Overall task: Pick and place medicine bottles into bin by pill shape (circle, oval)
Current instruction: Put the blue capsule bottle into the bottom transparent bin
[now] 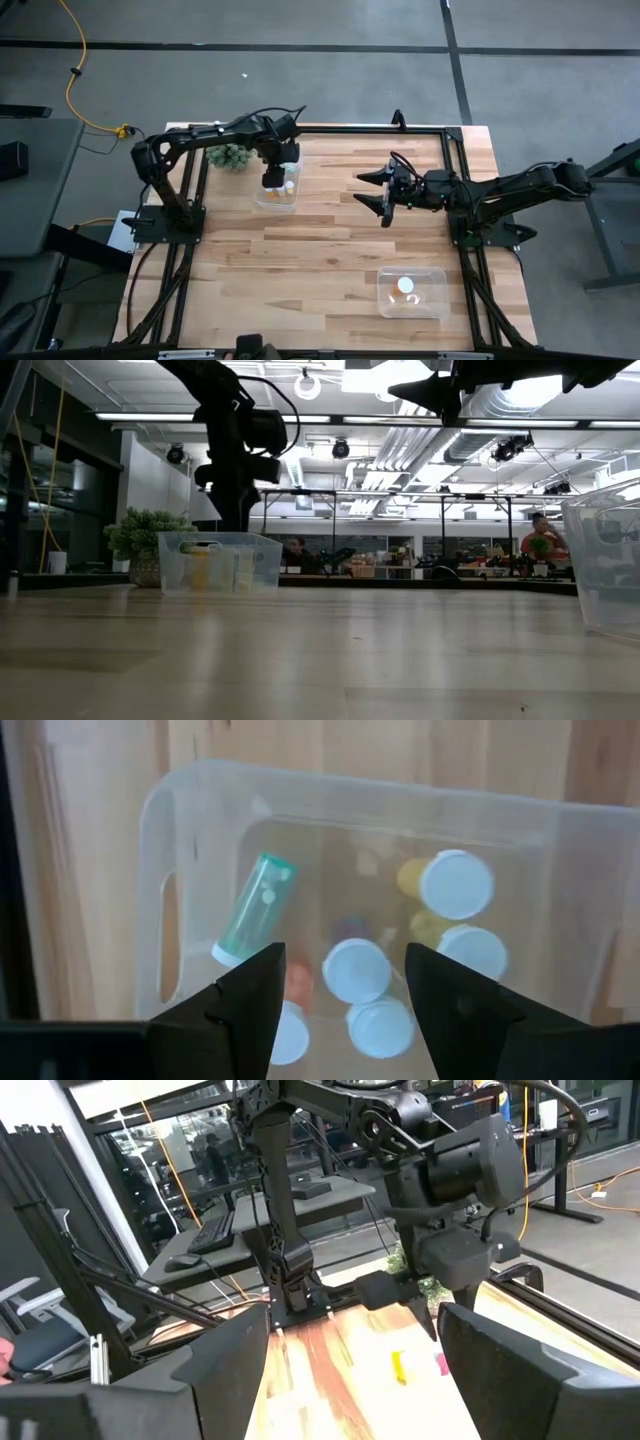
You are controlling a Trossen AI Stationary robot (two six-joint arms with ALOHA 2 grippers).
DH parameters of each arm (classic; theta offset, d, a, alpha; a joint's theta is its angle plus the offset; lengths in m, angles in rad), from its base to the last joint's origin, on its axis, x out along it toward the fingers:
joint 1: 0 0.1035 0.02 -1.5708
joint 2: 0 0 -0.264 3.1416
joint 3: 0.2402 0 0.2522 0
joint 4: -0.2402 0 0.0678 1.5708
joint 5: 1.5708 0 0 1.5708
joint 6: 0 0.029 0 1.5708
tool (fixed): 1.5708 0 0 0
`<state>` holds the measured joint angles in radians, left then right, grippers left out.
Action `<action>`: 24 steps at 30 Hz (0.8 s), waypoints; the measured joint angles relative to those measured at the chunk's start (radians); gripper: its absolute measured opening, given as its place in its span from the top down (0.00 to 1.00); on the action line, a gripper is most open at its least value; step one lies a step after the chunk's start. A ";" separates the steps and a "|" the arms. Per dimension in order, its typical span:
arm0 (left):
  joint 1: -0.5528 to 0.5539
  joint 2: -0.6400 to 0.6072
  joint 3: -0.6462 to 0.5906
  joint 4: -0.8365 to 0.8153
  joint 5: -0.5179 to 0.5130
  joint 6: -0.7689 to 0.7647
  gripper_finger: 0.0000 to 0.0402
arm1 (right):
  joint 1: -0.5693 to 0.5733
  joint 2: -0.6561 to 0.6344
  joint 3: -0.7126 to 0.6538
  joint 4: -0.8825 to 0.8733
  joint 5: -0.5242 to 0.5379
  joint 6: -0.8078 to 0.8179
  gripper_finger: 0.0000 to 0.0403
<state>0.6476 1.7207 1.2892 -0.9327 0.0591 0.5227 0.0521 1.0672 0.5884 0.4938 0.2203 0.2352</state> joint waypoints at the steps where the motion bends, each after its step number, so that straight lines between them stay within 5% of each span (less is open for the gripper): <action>1: -0.003 0.004 0.000 0.003 -0.009 0.000 0.51 | 0.000 0.000 0.000 -0.001 0.000 0.000 0.30; 24: -0.021 0.009 0.000 -0.022 -0.022 -0.128 0.51 | 0.000 0.000 0.000 -0.027 0.039 0.000 0.30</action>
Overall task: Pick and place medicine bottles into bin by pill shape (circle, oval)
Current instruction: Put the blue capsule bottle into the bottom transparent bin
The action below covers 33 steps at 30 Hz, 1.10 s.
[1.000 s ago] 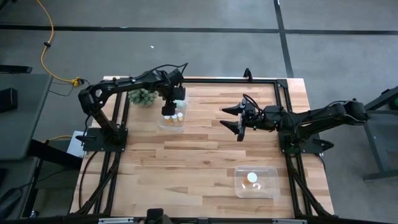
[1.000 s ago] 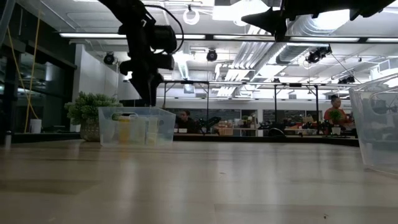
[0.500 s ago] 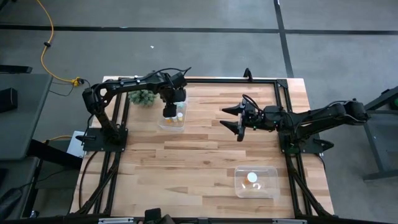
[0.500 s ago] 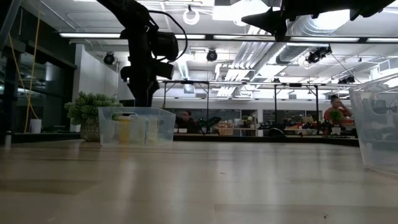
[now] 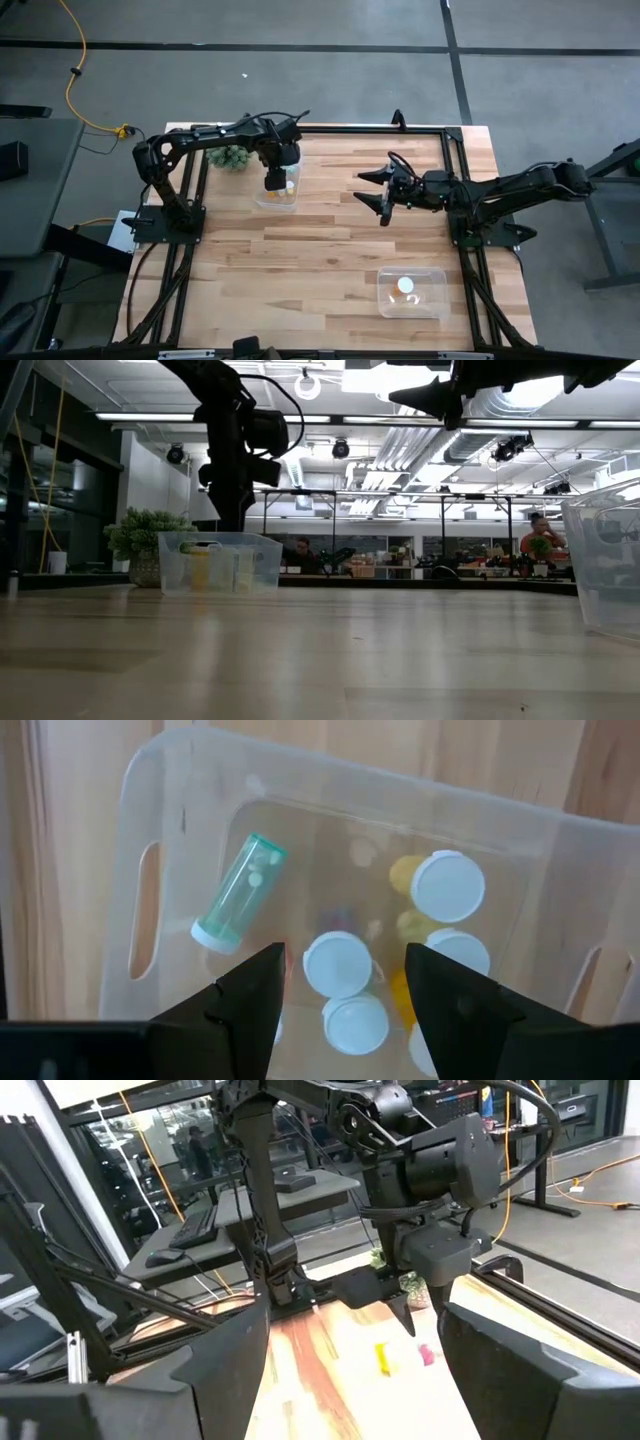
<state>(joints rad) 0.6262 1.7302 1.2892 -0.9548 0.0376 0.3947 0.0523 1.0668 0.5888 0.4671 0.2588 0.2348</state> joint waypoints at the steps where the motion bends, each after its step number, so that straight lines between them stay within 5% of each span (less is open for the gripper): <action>1: 0.000 0.000 0.000 0.001 -0.001 -0.001 0.51 | 0.000 0.000 0.000 0.000 0.000 0.000 0.30; 9: 0.000 0.000 0.000 0.001 0.010 -0.011 0.49 | 0.000 0.000 0.000 0.000 0.000 -0.002 0.30; 20: -0.001 0.012 0.001 0.006 -0.026 -0.003 0.33 | 0.000 0.000 0.000 0.000 0.000 -0.015 0.30; 33: -0.002 0.052 0.001 0.014 -0.026 -0.023 0.32 | 0.000 0.000 0.000 -0.001 0.001 -0.016 0.30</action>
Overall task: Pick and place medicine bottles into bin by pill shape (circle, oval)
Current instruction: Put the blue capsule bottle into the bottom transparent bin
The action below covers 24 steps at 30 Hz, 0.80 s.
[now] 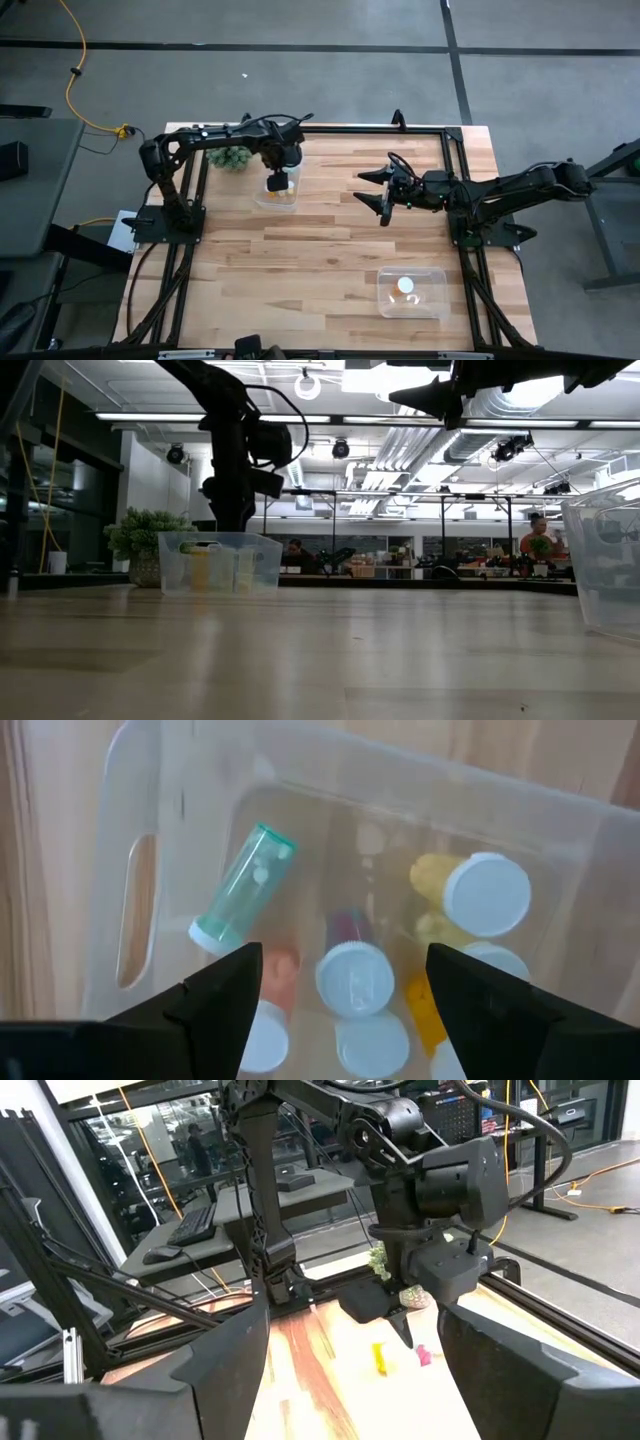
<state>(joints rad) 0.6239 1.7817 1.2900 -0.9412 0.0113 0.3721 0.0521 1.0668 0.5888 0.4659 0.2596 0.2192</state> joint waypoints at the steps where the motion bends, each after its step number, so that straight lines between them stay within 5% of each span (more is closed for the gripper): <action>1: -0.003 0.004 0.000 0.005 0.000 -0.002 0.32 | 0.000 0.000 0.000 -0.001 0.000 0.000 0.30; 24: 0.007 0.006 0.000 -0.023 -0.048 0.013 0.40 | 0.000 0.000 0.000 -0.014 0.000 0.007 0.30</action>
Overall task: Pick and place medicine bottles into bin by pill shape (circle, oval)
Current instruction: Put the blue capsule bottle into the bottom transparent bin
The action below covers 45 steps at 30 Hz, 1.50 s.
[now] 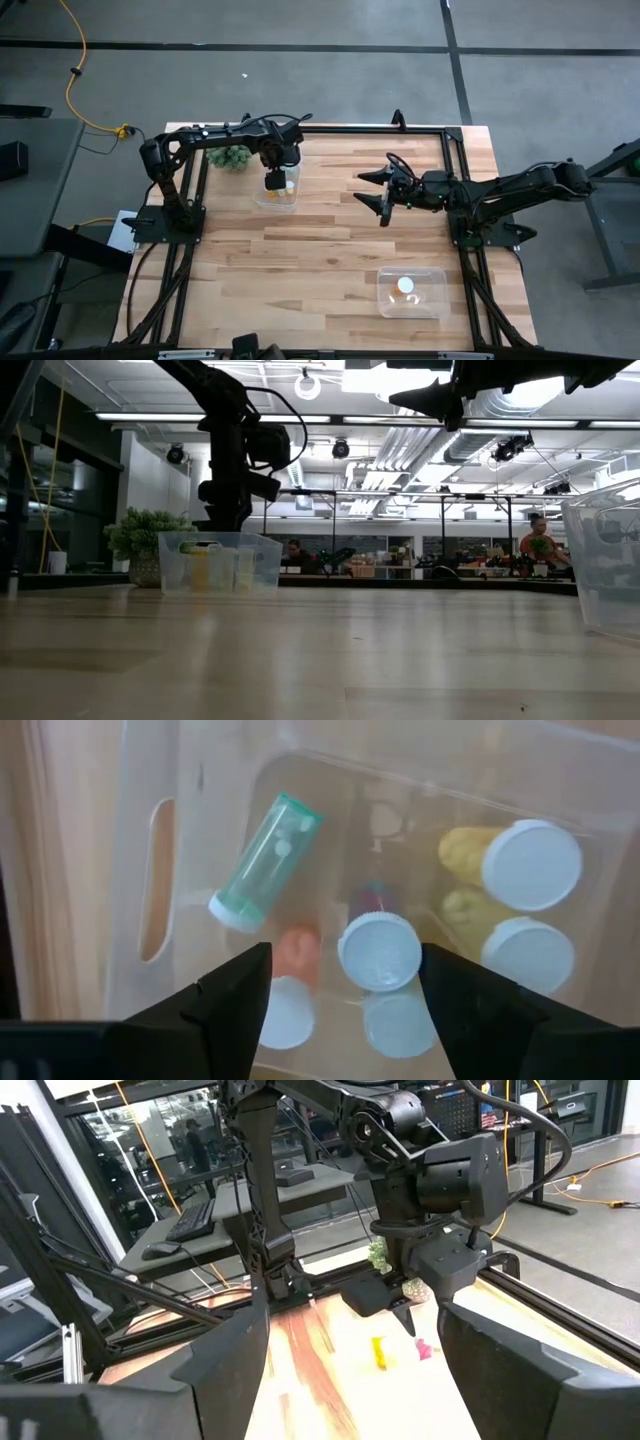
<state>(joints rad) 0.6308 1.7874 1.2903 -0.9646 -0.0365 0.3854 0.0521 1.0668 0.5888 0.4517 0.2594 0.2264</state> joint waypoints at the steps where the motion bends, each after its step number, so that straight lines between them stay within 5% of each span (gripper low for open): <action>1: 0.000 0.000 0.000 0.000 0.007 0.004 0.40 | 0.000 0.000 0.000 0.000 0.000 0.000 0.30; 30: -0.018 0.055 -0.001 0.016 0.024 0.037 0.44 | 0.000 0.000 0.000 0.000 0.000 0.000 0.30; 45: -0.017 0.051 -0.001 0.030 0.024 0.037 0.68 | 0.000 0.000 0.000 0.000 0.000 0.000 0.30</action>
<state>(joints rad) 0.6142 1.8384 1.2892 -0.9345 -0.0128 0.4225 0.0521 1.0668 0.5888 0.4515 0.2594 0.2268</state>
